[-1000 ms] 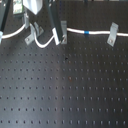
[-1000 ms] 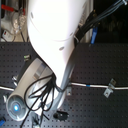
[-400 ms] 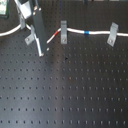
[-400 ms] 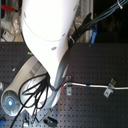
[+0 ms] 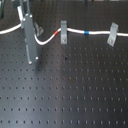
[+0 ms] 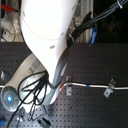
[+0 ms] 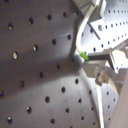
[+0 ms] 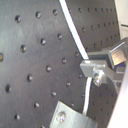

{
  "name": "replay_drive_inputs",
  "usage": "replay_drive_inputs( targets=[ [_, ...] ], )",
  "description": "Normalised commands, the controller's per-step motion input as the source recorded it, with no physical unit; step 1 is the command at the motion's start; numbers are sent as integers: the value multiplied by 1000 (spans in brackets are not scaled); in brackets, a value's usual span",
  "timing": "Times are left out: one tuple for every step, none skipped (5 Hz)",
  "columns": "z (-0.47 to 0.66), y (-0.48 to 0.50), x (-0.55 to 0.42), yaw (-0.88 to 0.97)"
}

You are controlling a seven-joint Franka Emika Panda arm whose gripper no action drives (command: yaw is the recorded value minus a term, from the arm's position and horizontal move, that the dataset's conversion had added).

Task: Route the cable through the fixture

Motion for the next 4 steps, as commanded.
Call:
replay_drive_inputs(
  targets=[
    [-150, -286, 137, 585],
    [-158, -322, 119, 528],
    [-158, -348, 96, 494],
    [-95, -264, 40, 694]
  ],
)
